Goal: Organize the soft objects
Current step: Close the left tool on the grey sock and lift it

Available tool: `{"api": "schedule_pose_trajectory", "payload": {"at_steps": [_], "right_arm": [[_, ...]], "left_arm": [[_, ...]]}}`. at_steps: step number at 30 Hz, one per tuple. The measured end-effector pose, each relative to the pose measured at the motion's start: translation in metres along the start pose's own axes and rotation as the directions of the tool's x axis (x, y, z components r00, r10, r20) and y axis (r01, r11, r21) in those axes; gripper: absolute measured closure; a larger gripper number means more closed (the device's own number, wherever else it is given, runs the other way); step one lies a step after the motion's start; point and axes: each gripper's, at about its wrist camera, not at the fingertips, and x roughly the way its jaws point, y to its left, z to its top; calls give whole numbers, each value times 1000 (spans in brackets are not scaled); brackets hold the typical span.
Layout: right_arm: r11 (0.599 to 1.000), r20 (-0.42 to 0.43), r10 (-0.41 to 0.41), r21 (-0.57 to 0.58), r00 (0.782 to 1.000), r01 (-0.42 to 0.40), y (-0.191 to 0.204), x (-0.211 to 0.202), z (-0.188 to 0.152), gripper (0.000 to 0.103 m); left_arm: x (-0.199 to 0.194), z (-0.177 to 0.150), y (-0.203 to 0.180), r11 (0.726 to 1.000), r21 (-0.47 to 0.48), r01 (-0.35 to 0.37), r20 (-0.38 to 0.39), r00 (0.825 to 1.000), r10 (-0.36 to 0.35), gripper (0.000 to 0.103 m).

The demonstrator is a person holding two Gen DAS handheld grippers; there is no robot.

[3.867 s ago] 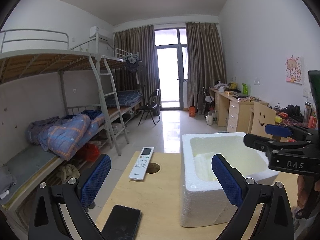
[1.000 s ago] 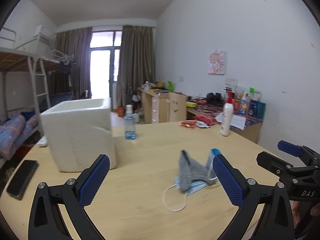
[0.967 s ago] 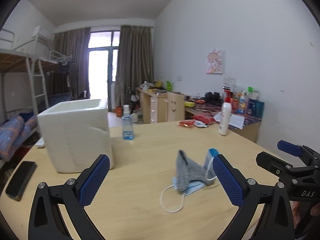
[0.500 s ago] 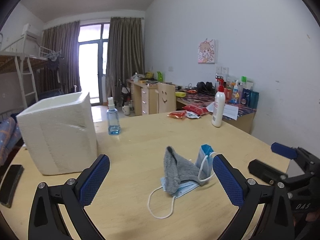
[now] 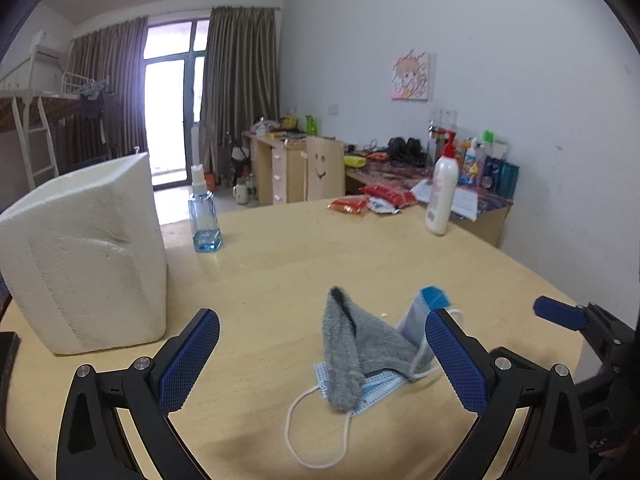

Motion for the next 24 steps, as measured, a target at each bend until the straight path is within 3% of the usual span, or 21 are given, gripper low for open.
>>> {"api": "schedule_pose_trajectory", "payload": {"at_steps": [5, 15, 20, 22, 24], "right_arm": [[1000, -22, 29, 3, 999, -29, -1, 7, -2, 0], [998, -43, 58, 28, 997, -56, -11, 21, -1, 0], [997, -50, 68, 31, 996, -67, -14, 22, -1, 0], [997, -49, 74, 29, 996, -73, -14, 22, -1, 0], [997, -52, 78, 27, 996, -77, -13, 23, -1, 0]], "left_arm": [[27, 3, 1, 999, 3, -43, -62, 997, 43, 6], [70, 5, -5, 998, -19, 56, -180, 982, -58, 20], [87, 3, -7, 997, -26, 71, -246, 966, -75, 36], [90, 1, -7, 996, -30, 80, -265, 960, -85, 47], [93, -1, -7, 996, -33, 89, -281, 955, -94, 50]]}}
